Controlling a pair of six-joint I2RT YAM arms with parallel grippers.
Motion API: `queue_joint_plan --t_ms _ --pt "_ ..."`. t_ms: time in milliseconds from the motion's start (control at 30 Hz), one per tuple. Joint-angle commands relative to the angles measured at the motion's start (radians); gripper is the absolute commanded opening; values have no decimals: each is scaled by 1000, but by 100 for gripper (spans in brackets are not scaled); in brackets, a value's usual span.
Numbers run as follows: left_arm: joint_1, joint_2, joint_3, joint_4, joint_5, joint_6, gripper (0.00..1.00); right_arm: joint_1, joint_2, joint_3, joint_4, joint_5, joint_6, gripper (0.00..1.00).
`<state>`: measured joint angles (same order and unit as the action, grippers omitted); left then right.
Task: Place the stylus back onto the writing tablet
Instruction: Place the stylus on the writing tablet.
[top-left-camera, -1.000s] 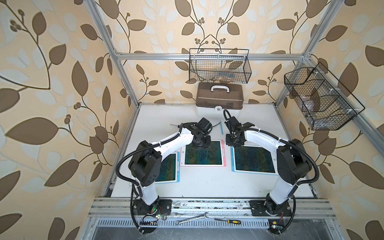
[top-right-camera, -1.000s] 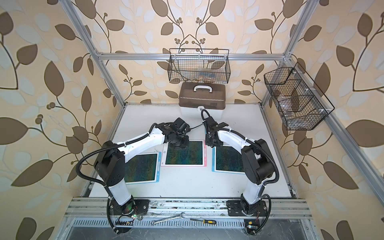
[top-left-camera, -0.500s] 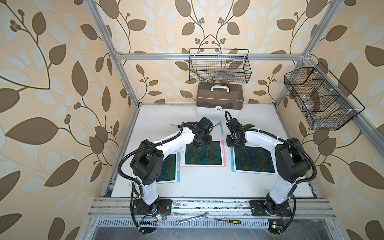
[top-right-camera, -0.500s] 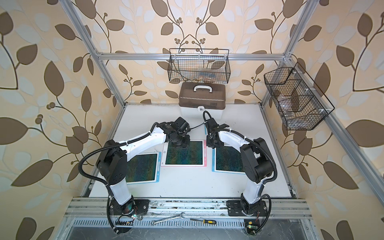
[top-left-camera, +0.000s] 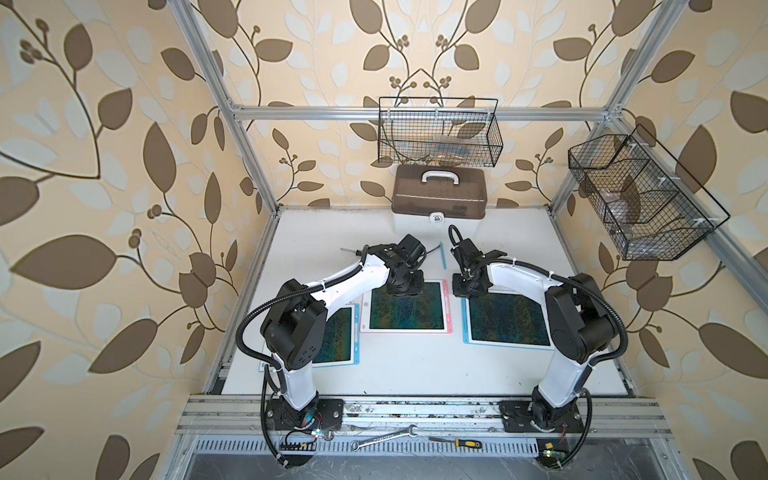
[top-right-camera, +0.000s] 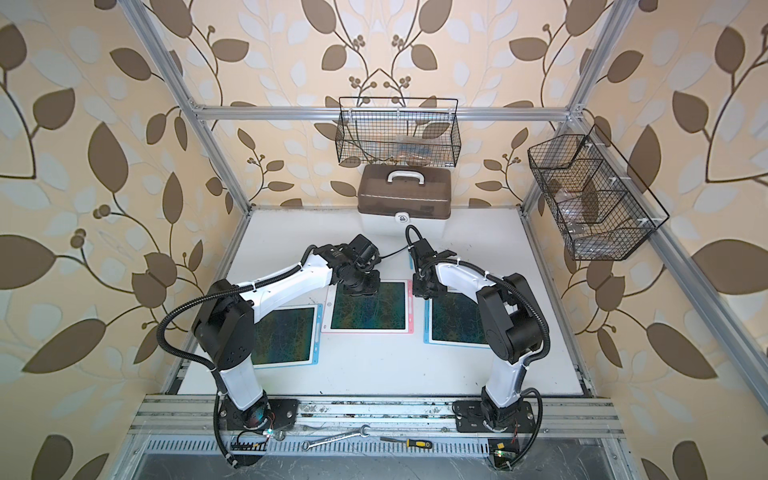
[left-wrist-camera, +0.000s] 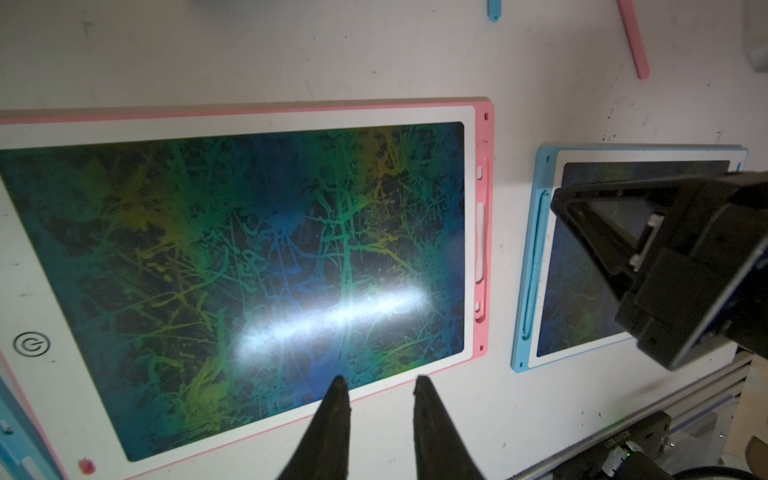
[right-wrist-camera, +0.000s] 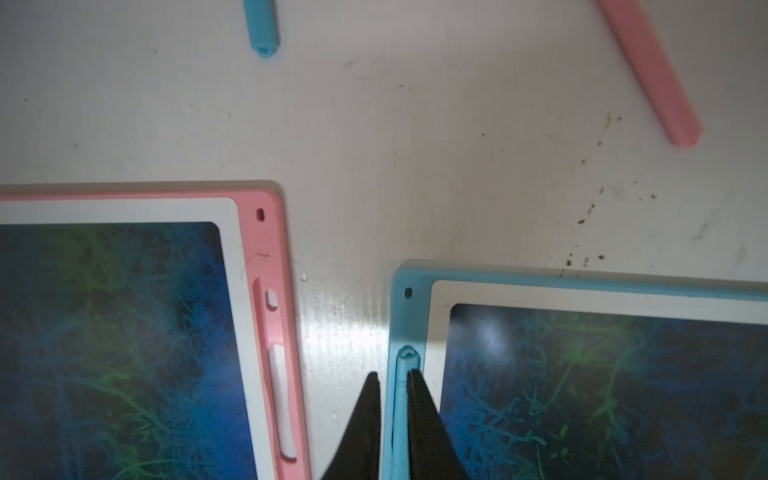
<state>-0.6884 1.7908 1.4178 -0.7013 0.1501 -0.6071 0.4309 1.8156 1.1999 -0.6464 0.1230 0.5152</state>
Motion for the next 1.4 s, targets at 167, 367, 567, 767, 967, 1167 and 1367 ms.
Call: queue_joint_plan --t_ms 167,367,567,767,967,1167,1367 --pt "-5 -9 -13 11 16 -5 28 5 18 -34 -1 4 4 13" --pt "-6 -14 -20 14 16 -6 28 12 22 -40 -1 7 6 13" --pt "-6 -17 -23 15 17 -6 28 17 24 -43 -1 10 8 13" --pt "-6 -21 -29 16 17 -8 28 21 20 -46 -7 19 8 12" --pt "-6 -27 -37 23 19 -13 28 22 16 -51 -12 26 9 12" --pt "-7 -30 -46 31 20 -19 28 25 9 -59 -15 32 9 11" --pt "-7 -35 -57 39 22 -22 28 25 -3 -71 -15 40 13 10"
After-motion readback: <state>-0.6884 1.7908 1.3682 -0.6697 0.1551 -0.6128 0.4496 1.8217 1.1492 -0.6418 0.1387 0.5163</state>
